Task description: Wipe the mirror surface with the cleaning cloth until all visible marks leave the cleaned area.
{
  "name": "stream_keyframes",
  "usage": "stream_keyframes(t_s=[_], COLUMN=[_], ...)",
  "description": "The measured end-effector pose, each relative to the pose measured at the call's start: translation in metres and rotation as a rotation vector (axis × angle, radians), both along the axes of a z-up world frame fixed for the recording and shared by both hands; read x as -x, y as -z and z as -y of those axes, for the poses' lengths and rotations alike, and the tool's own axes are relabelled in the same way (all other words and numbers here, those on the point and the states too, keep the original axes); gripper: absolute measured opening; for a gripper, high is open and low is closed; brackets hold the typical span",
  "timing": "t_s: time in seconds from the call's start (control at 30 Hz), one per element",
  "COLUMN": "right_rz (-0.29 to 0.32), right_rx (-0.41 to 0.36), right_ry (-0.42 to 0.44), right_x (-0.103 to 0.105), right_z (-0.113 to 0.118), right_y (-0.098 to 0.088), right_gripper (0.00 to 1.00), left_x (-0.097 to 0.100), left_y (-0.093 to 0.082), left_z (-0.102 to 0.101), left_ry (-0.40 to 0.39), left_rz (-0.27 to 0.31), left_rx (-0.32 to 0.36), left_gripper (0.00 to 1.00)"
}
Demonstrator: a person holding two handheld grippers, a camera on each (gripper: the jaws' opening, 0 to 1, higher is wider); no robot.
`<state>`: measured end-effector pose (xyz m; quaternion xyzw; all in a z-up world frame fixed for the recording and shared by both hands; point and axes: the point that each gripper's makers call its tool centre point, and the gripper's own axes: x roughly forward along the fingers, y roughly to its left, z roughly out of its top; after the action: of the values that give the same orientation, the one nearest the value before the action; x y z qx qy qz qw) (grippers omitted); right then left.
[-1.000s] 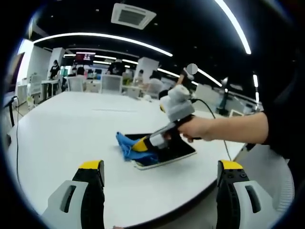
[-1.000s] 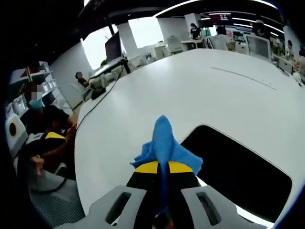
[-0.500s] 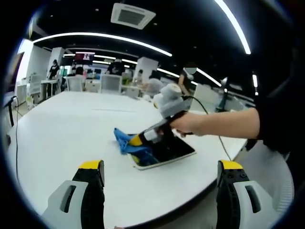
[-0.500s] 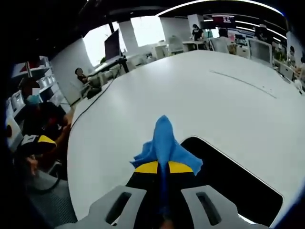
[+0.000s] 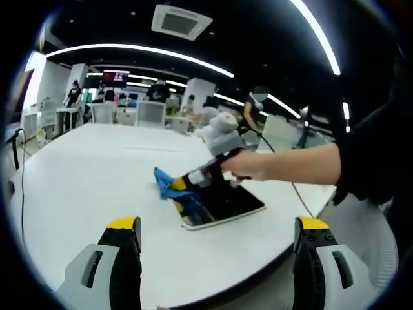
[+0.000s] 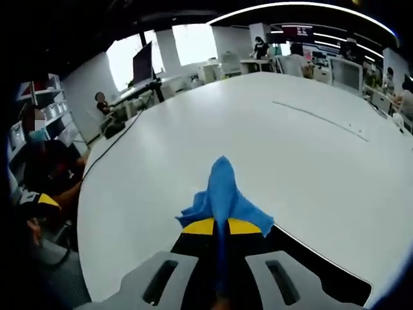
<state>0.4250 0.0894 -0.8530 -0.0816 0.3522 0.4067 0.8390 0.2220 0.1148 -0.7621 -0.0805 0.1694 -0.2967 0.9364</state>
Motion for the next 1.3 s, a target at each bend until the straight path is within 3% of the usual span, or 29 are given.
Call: stream_keyframes(t_s=[1.03, 1.3], right_rz=[0.018, 0.008], right_rx=[-0.011, -0.003], right_ry=[0.012, 0.028], right_x=[-0.012, -0.014], right_z=[-0.003, 0.013], right_y=[0.0, 0.0], right_gripper=[0.0, 0.0], left_x=[0.0, 0.0], left_y=[0.0, 0.0], left_z=[0.001, -0.001], left_ry=[0.006, -0.002], left_rz=[0.001, -0.002], left_rx=[0.008, 0.005], left_gripper=[0.99, 0.99])
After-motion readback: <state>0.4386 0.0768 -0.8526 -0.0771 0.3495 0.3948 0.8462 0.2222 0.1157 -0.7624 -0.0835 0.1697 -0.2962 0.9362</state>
